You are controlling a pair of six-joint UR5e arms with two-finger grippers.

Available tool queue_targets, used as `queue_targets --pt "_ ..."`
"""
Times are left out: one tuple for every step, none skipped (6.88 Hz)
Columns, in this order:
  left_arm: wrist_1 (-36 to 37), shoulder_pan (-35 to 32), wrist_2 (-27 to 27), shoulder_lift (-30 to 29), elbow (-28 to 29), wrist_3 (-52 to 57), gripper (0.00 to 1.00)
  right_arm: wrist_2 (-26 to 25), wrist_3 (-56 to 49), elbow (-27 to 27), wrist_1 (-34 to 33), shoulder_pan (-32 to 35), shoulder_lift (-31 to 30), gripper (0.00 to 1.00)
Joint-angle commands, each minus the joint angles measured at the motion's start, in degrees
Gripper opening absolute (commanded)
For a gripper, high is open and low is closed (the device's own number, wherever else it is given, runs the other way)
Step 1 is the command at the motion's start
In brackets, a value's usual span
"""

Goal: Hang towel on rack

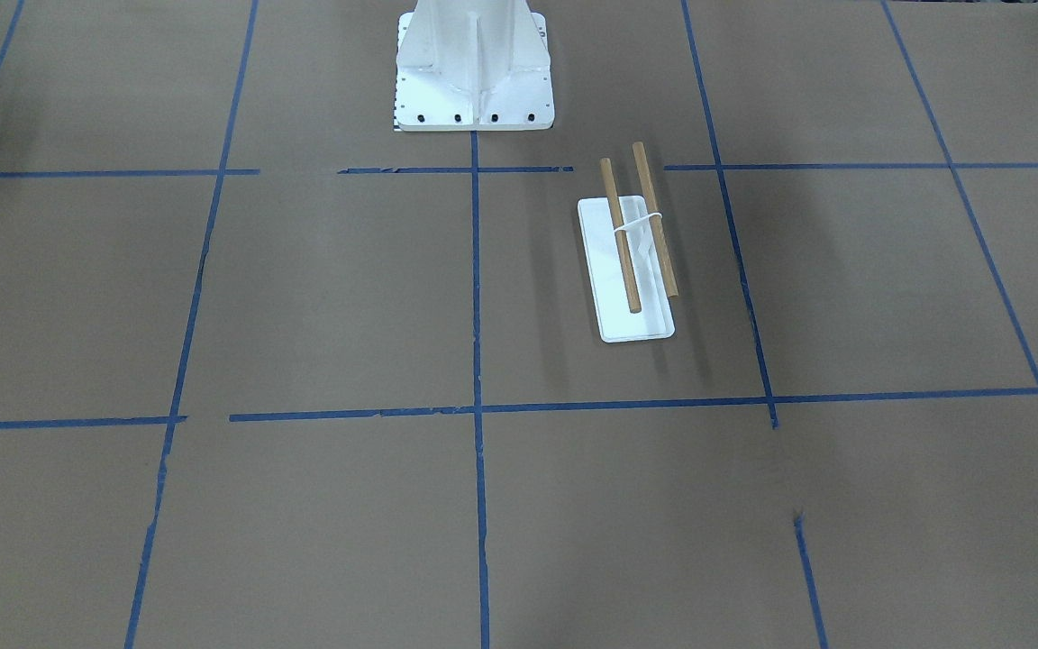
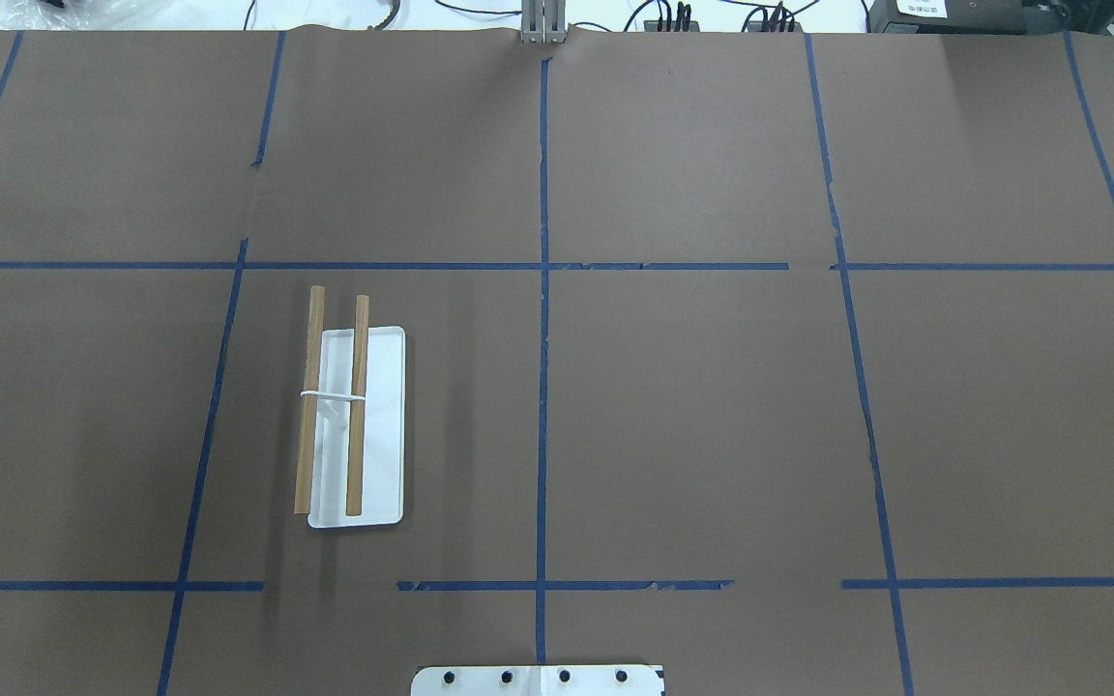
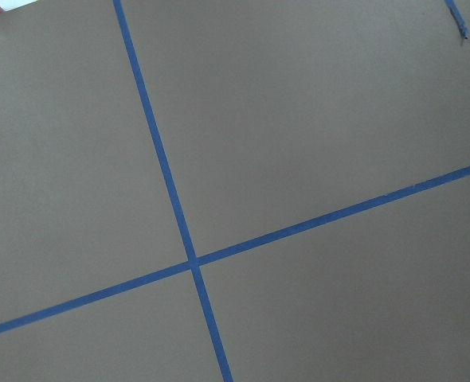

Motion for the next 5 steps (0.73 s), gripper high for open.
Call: queue_targets --pt "-6.7 0.1 0.1 -0.5 -0.2 -0.4 1.00 6.6 2.6 18.8 -13.1 0.6 1.1 0.00" --pt "-10.8 0.1 0.3 -0.7 -0.3 -0.4 1.00 7.7 7.3 28.7 -26.8 0.6 4.9 0.00" --pt "-19.6 0.1 0.4 -0.8 0.5 -0.4 1.00 9.2 8.0 32.0 -32.4 -0.4 8.3 0.00" --pt "-30.1 0.4 0.4 -1.7 3.5 -0.7 1.00 11.4 11.3 32.2 -32.6 -2.5 12.0 0.00" --pt "-33.5 1.9 0.0 -4.5 5.2 -3.4 1.00 11.6 20.1 32.2 -32.6 -5.9 16.9 0.00"
